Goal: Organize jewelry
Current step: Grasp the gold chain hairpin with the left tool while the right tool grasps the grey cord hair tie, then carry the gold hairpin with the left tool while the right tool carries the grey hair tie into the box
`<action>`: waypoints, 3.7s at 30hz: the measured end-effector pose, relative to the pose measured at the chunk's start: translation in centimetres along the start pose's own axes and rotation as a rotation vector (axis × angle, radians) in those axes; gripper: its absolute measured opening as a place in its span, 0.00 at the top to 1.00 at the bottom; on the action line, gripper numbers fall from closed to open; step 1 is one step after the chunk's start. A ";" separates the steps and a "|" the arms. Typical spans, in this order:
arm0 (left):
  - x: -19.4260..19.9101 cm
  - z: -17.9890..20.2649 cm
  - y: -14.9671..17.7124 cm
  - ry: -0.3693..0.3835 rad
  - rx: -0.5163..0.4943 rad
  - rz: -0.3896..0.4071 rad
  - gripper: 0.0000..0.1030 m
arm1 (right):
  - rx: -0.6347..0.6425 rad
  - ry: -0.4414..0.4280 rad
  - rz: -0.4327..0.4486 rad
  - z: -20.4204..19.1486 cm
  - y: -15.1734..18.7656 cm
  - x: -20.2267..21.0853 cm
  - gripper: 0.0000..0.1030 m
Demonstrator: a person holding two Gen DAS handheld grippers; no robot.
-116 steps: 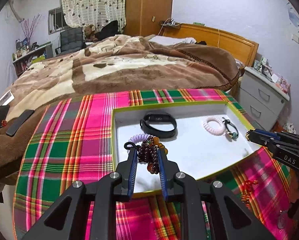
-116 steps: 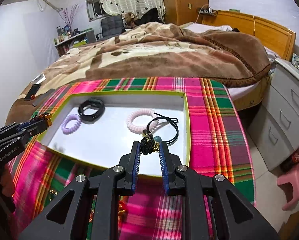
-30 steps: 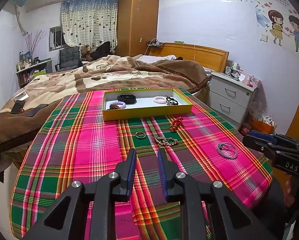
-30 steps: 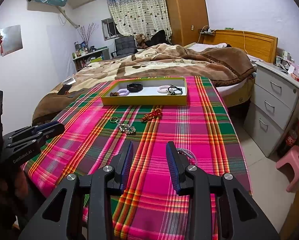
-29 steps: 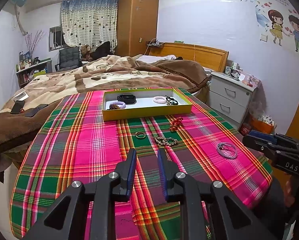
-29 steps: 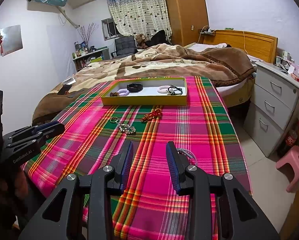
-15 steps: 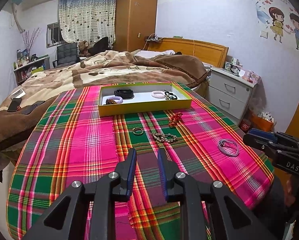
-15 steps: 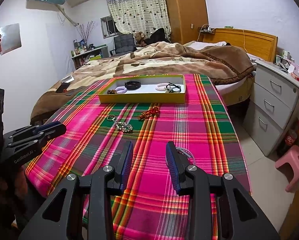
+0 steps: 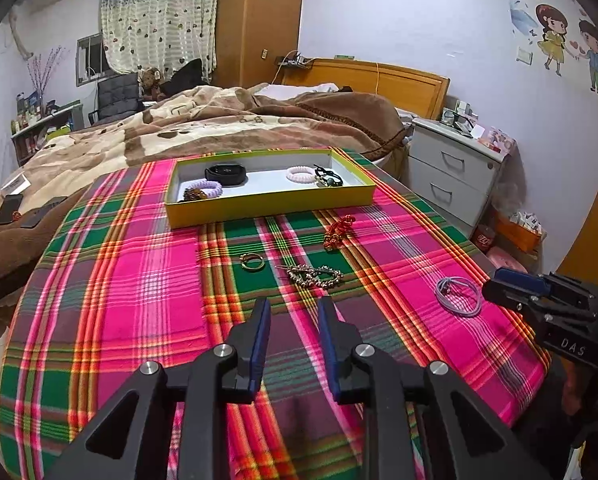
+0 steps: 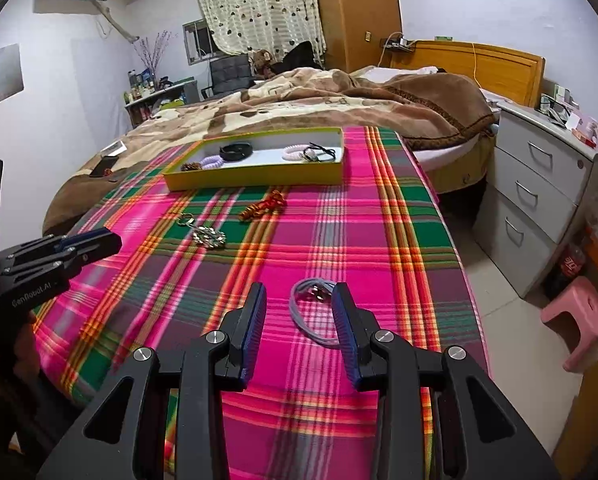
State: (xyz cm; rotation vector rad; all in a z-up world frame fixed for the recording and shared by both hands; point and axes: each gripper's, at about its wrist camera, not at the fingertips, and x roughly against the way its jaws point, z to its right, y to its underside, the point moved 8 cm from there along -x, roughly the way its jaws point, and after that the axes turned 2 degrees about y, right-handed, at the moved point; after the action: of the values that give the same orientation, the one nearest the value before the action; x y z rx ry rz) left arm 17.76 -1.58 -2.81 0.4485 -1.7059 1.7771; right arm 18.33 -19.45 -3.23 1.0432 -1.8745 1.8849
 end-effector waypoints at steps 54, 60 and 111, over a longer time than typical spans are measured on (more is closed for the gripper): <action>-11.6 2.1 -1.7 0.004 -0.018 -0.210 0.67 | 0.047 0.001 -0.142 0.9 0.6 -5.4 0.97; -10.5 1.7 -1.4 0.044 -0.004 -0.196 0.67 | 0.036 0.000 -0.135 0.8 0.5 -4.9 0.97; -9.5 -6.3 -13.3 0.027 -0.029 0.033 0.67 | 0.049 -0.081 0.002 -2.7 -15.1 -10.9 0.97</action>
State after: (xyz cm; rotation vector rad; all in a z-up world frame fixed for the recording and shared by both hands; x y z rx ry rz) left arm 34.50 2.24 0.69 0.3843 -1.7277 1.7713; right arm 35.12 -12.07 1.15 1.1492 -1.8825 1.9260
